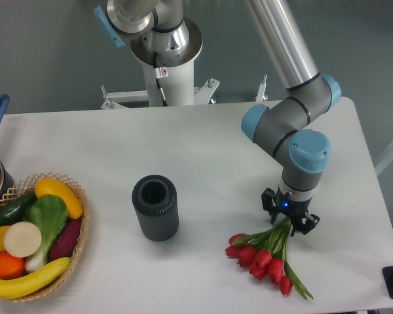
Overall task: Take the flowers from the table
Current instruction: 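Descend onto the tulip stems and close the gripper around them, then lift the gripped red tulips up off the table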
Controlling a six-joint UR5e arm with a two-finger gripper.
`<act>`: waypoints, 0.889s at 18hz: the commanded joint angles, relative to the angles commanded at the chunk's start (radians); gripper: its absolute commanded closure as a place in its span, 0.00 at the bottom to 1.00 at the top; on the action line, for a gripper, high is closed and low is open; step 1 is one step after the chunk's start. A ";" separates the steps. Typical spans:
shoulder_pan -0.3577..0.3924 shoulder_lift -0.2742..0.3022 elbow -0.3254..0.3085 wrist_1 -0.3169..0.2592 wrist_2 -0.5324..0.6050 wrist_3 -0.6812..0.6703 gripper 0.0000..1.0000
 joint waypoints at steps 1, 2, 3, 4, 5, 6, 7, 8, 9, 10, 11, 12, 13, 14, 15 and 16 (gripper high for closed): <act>0.000 0.000 0.000 0.000 0.000 -0.002 0.56; 0.000 0.000 0.000 0.000 0.002 -0.005 0.64; 0.000 -0.002 0.006 -0.002 0.002 -0.003 0.66; 0.000 -0.002 0.012 -0.002 0.002 -0.005 0.68; 0.002 -0.003 0.014 -0.002 0.002 -0.005 0.72; 0.002 -0.005 0.015 -0.002 0.002 -0.003 0.76; 0.002 -0.006 0.018 0.000 0.002 -0.008 0.76; 0.002 -0.006 0.023 0.000 0.002 -0.009 0.76; 0.002 -0.006 0.025 0.000 0.002 -0.011 0.76; 0.002 -0.006 0.026 0.000 0.000 -0.012 0.77; 0.003 -0.005 0.026 0.000 0.000 -0.012 0.78; 0.005 -0.002 0.028 0.000 0.000 -0.014 0.79; 0.005 0.000 0.032 0.000 -0.002 -0.014 0.79; 0.005 0.002 0.040 0.000 -0.002 -0.014 0.79; 0.006 0.006 0.046 0.000 -0.005 -0.014 0.79; 0.006 0.017 0.046 0.000 -0.008 -0.014 0.79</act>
